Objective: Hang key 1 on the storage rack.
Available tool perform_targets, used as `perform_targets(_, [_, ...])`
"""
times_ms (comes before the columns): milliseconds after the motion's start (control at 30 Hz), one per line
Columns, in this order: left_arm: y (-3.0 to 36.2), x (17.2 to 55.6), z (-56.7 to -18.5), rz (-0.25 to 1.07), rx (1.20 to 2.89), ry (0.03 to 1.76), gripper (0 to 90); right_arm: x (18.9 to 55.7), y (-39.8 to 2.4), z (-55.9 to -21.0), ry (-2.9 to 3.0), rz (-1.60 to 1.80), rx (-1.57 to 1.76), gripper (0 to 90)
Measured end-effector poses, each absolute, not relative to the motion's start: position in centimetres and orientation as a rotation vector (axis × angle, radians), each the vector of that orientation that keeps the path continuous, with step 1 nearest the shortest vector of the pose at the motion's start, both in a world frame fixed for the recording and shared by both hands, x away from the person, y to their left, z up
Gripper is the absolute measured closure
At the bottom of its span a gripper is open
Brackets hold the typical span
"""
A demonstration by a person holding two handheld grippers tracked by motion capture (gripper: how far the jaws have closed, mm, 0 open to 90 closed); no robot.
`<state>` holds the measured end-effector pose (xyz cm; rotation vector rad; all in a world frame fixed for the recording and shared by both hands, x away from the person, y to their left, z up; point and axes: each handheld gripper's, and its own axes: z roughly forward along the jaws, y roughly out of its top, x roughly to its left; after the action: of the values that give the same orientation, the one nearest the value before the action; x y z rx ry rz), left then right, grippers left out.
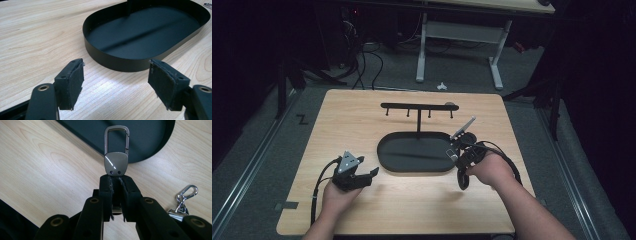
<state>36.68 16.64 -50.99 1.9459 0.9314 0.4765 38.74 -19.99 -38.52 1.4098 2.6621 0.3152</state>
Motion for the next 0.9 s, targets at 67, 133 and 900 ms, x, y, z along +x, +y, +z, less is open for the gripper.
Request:
perform_targets(67, [16.6, 36.7, -51.0, 0.478, 1.943, 0.931, 29.1, 38.9, -19.9, -38.3, 2.664, 0.33, 1.415, 80.6])
perform_targets(133, [16.7, 36.6, -51.0, 0.478, 1.941, 0.928, 29.1, 39.2, -19.7, -38.1, 2.672, 0.34, 1.417, 80.6])
perform_targets(900, [16.8, 36.6, -50.9, 0.478, 1.942, 0.928, 28.9, 42.5, -17.1, -34.1, 2.651, 0.397, 1.374, 80.5])
